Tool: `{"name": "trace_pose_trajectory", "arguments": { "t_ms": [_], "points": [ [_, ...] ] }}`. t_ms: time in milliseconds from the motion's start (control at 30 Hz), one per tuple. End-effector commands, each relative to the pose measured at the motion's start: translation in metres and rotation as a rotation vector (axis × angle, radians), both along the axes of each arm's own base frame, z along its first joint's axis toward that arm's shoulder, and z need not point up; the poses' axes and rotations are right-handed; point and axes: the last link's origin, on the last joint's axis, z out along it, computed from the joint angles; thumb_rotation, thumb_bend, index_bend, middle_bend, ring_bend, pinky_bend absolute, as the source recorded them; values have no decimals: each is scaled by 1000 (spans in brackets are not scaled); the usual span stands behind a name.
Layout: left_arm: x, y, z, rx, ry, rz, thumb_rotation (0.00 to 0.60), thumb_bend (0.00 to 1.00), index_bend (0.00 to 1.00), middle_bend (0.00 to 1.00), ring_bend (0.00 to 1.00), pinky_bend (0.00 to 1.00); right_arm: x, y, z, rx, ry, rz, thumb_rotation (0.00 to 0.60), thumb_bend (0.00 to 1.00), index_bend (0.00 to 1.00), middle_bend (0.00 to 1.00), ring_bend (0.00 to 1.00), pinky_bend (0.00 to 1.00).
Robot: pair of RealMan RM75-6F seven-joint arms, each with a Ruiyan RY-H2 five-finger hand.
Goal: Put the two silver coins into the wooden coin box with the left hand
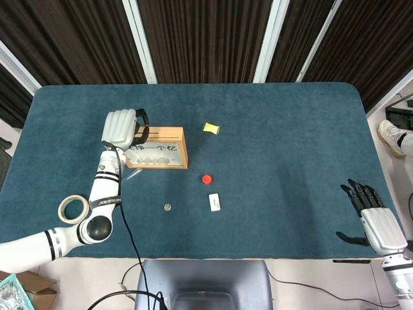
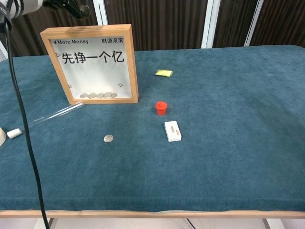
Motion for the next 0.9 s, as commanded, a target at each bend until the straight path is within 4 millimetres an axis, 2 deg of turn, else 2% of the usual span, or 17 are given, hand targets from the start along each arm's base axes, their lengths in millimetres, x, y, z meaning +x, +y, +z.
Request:
{"name": "trace_pose_trajectory", "arguments": {
  "t_ms": [33,533,900],
  "points": [
    [-2,1,-3,-11,5,6,600,685,624,1000,1000,1000,0,0,0,0,0,-1,600,121,0,0,0,0],
    [-5,0,-15,-25,45,-2,600,665,623,1000,1000,1000,-2,4,7,-21,-6,-5,600,121,0,0,0,0],
    [-10,3,-14,-23,44,8,600,655,622,1000,1000,1000,-3,3,8,-24,-4,-12,600,121,0,0,0,0]
  ]
}}
